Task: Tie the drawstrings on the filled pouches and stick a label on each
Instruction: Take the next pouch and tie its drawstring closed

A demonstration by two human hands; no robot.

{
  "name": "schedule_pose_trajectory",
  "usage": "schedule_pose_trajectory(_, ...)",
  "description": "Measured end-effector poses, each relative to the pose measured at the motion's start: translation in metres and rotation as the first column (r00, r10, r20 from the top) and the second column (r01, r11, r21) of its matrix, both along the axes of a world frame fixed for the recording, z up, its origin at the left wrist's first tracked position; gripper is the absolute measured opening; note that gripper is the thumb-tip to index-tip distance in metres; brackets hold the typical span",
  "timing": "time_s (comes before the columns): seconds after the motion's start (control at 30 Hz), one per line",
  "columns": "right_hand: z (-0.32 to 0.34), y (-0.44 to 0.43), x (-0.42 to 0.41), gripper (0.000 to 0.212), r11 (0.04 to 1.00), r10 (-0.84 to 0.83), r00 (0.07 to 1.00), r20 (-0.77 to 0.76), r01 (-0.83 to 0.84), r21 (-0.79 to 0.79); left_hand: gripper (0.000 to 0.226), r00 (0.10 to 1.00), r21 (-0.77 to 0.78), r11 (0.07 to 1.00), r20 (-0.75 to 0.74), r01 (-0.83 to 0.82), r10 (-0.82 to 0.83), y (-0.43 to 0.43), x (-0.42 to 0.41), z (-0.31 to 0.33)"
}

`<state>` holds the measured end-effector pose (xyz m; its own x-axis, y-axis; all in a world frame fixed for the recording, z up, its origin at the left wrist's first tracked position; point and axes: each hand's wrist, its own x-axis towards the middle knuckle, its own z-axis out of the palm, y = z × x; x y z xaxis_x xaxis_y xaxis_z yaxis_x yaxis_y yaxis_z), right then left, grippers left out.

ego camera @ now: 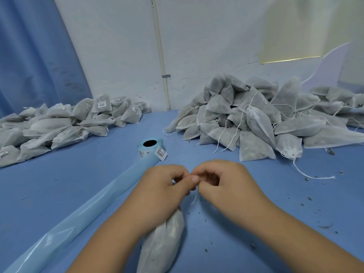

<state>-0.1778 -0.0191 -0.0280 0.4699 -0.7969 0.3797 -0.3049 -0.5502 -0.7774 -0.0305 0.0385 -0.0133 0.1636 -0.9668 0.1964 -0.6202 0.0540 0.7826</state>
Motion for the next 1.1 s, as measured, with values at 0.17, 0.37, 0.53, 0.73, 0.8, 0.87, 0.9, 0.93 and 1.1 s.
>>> schedule_pose_trajectory(0.17,0.0,-0.004,-0.002,0.02,0.989,0.013,1.0,-0.012,-0.011,0.148,0.024,0.993,-0.108,0.992,0.091,-0.066,0.076,-0.001,0.001,-0.003)
schedule_pose_trajectory(0.37,0.002,-0.009,-0.005,0.009,0.916,0.075,0.997,0.028,-0.08,0.392,0.012,0.973,-0.29,0.955,0.195,-0.063,0.124,-0.002,-0.002,-0.003)
schedule_pose_trajectory(0.53,0.004,-0.01,-0.007,0.012,0.891,0.085,0.996,0.034,-0.092,0.444,0.021,0.998,-0.259,0.966,0.065,-0.003,0.021,-0.001,-0.002,-0.002)
schedule_pose_trajectory(0.73,0.005,-0.013,-0.01,0.01,0.908,0.052,0.999,-0.007,-0.045,0.417,0.02,1.0,-0.117,0.993,0.018,0.011,-0.009,0.0,0.002,-0.002)
schedule_pose_trajectory(0.8,0.006,-0.014,-0.01,0.01,0.925,0.048,0.998,-0.027,-0.034,0.378,0.022,0.999,-0.099,0.995,0.039,-0.009,0.013,0.0,0.002,-0.002)
schedule_pose_trajectory(0.87,0.006,-0.014,-0.01,0.011,0.944,0.047,0.998,-0.039,-0.031,0.329,0.025,0.999,-0.084,0.996,0.034,-0.037,0.04,0.0,0.0,-0.002)
schedule_pose_trajectory(0.9,0.006,-0.014,-0.01,0.011,0.952,0.047,0.998,-0.042,-0.032,0.305,0.025,0.999,-0.076,0.996,0.01,-0.052,0.053,0.0,0.0,-0.002)
schedule_pose_trajectory(0.93,0.006,-0.014,-0.01,0.011,0.958,0.048,0.998,-0.042,-0.034,0.285,0.024,0.998,-0.07,0.995,-0.027,-0.067,0.065,-0.001,-0.001,-0.002)
schedule_pose_trajectory(1.1,0.006,-0.011,-0.01,0.011,0.969,0.057,0.998,-0.03,-0.048,0.243,0.018,0.978,-0.045,0.995,-0.192,-0.087,0.076,-0.003,-0.003,-0.001)
